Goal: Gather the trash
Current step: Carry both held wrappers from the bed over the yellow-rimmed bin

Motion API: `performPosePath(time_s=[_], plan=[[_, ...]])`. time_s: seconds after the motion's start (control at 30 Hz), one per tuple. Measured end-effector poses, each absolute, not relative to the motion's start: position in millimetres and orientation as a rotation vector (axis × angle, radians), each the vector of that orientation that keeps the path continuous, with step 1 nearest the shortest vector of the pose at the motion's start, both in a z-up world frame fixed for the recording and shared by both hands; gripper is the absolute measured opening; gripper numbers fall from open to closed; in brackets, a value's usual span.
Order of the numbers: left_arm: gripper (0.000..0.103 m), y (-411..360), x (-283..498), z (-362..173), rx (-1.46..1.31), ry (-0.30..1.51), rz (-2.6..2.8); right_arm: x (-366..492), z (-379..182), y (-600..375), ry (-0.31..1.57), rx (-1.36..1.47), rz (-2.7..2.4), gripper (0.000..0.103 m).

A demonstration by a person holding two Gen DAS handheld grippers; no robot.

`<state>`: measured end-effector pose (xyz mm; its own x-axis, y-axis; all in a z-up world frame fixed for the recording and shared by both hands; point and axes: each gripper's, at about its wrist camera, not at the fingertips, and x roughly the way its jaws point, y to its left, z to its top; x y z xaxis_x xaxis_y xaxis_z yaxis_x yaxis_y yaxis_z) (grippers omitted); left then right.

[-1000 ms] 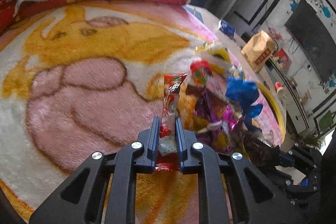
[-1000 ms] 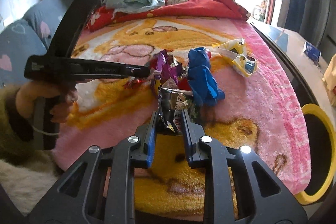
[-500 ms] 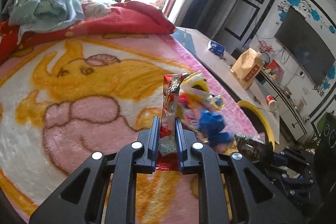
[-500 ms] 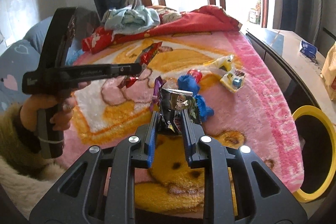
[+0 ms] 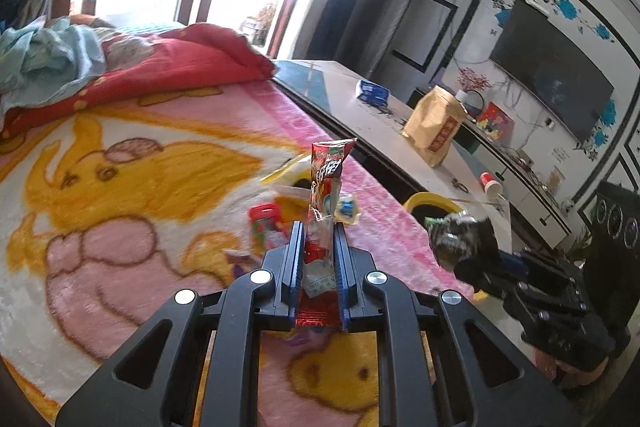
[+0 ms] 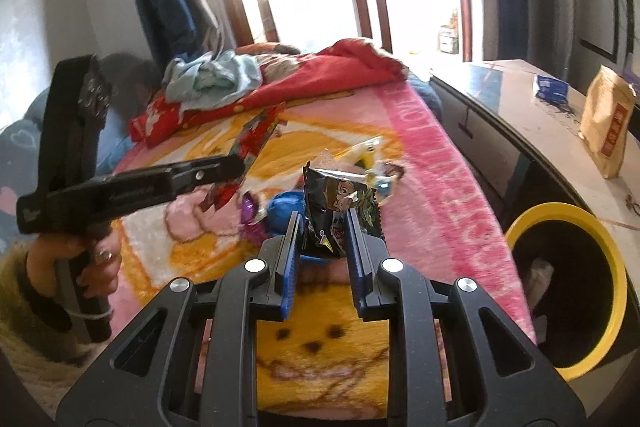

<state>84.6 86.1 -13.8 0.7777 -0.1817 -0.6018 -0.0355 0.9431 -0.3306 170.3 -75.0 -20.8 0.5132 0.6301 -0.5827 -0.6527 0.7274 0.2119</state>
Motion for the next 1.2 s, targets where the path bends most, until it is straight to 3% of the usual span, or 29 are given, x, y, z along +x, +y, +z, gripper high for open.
performPosePath(time_s=[1.2], plan=[[0.014,-23.2,141.9,-14.2,-0.211,0.701,-0.289,236.5,-24.1,-202.2,0.668,0.159,0.401,0.016]])
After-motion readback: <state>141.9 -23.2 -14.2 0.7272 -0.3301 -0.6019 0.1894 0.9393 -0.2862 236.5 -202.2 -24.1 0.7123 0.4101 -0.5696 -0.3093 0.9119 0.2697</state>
